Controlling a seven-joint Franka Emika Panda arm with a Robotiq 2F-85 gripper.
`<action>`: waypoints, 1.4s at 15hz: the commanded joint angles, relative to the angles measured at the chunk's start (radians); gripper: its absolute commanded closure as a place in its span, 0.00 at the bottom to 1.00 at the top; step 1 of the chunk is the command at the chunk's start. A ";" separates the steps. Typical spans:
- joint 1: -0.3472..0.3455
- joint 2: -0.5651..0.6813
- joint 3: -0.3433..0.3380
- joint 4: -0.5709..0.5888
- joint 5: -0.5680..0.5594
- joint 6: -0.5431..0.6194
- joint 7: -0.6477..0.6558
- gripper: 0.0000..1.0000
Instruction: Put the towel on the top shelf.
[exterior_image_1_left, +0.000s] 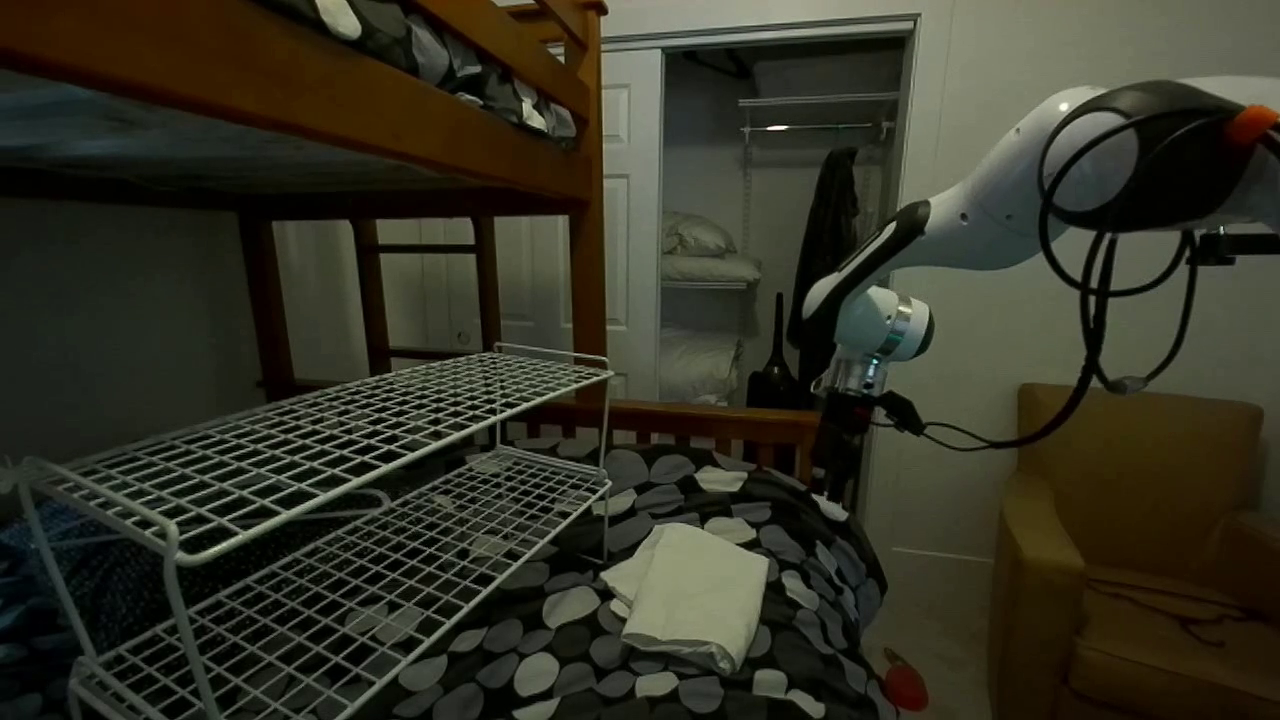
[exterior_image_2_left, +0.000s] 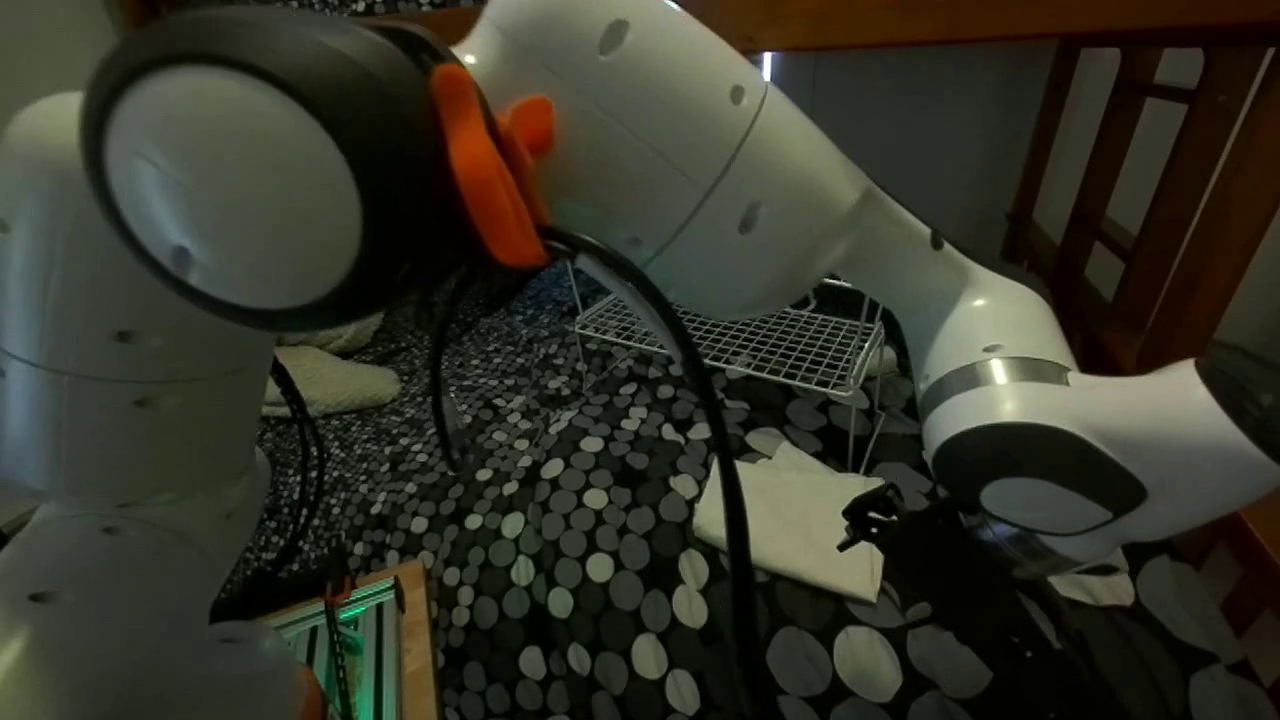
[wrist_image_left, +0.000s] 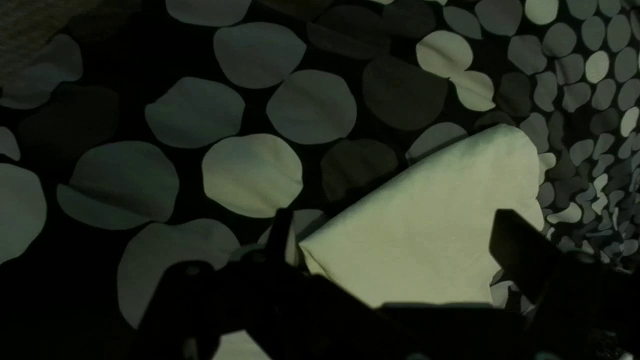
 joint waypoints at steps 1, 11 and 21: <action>-0.041 0.030 0.052 0.026 -0.021 0.001 0.016 0.00; -0.052 0.182 0.120 0.129 -0.006 -0.028 0.003 0.00; -0.057 0.311 0.187 0.215 -0.012 0.097 -0.005 0.00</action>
